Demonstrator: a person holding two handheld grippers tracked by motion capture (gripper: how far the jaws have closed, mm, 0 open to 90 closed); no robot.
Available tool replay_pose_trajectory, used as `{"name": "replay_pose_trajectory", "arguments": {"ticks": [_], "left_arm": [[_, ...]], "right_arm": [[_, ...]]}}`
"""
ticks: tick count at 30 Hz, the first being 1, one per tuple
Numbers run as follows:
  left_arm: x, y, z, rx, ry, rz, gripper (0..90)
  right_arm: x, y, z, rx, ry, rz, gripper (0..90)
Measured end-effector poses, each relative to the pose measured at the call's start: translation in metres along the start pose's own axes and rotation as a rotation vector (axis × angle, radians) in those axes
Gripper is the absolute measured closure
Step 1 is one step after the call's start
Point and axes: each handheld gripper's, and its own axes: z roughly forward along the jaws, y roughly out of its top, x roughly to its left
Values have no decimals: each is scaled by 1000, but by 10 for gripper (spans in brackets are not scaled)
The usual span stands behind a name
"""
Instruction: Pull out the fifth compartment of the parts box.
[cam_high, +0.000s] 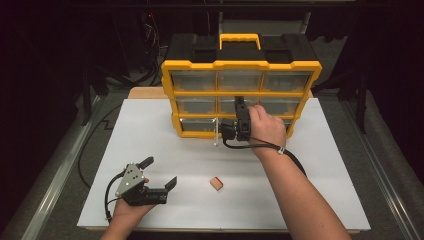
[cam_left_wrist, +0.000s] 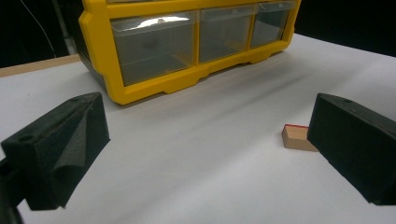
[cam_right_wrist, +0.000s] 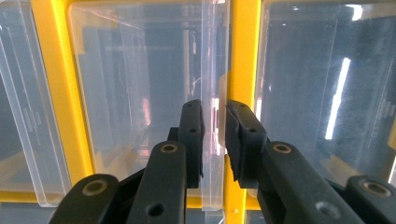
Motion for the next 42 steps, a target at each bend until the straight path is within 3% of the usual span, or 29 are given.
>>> {"name": "replay_pose_trajectory", "arguments": {"ticks": [4,15,42], "left_arm": [[0,0,0,0,-1,1,3],[1,0,0,4,-2,-5,3],[2,0,0,1,2,-7,3]], "right_arm": [[-1,0,0,-3,-6,-17,781],[-2,-1,-2,-4,-2,0,789],[-3,-2,-19,-17,-1,-22,779]]}}
